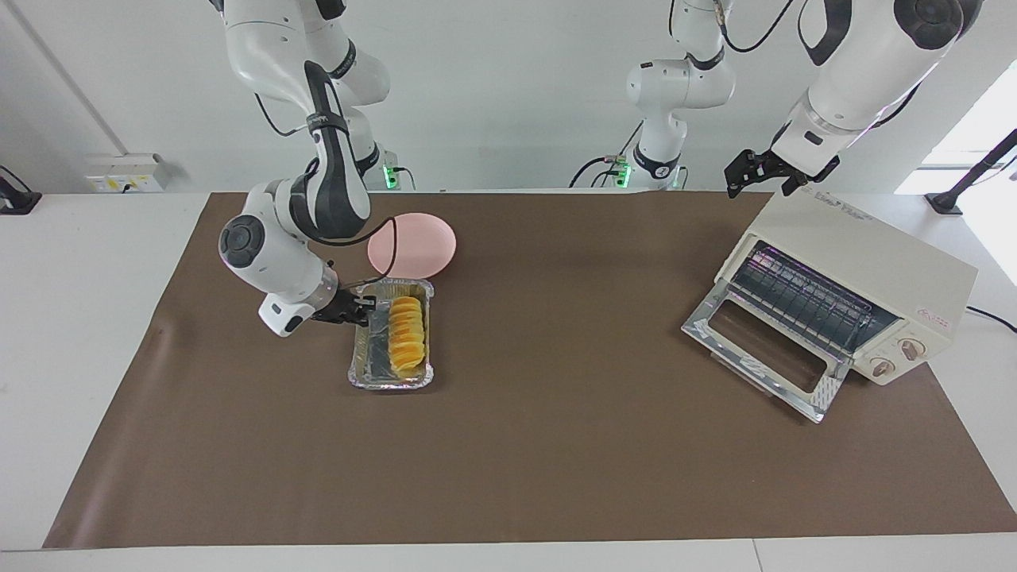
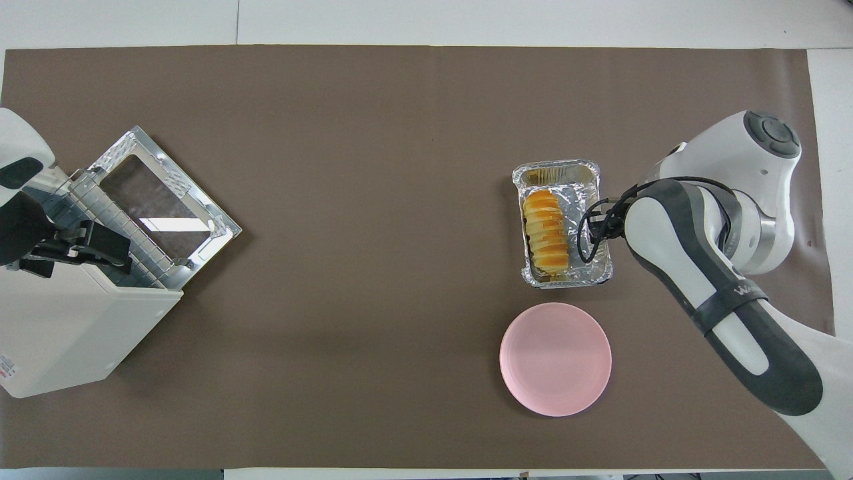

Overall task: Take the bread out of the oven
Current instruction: 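Slide the foil tray with the right gripper beside the pink plate, then grasp the bread rolls in the tray with the right gripper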

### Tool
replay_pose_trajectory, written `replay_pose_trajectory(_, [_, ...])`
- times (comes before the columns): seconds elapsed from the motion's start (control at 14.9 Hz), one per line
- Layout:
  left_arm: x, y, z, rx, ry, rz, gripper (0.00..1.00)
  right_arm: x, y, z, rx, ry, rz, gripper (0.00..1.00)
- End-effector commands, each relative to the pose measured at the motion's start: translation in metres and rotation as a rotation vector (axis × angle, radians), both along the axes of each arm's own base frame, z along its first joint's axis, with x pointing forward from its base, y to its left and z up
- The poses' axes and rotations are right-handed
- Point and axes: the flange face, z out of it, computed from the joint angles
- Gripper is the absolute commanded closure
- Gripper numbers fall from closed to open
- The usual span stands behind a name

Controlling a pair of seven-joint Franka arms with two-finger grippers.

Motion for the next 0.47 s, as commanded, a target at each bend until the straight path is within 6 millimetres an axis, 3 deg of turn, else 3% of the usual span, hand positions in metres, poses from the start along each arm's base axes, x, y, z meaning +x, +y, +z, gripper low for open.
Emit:
replay_pose_trajectory(0.0, [-0.005,0.002,0.0,-0.009,-0.016,-0.003,0.0,-0.004,0.003,0.033,0.024,-0.063,0.037,0.0])
replay_pose_trajectory(0.2, [-0.005,0.002,0.0,-0.009,-0.017,-0.004,0.0,0.005,0.012,0.059,0.025,-0.088,0.057,0.0])
replay_pose_trajectory(0.4, [-0.005,0.002,0.0,-0.009,-0.016,-0.002,0.0,0.004,0.051,0.062,0.026,-0.11,0.083,0.0])
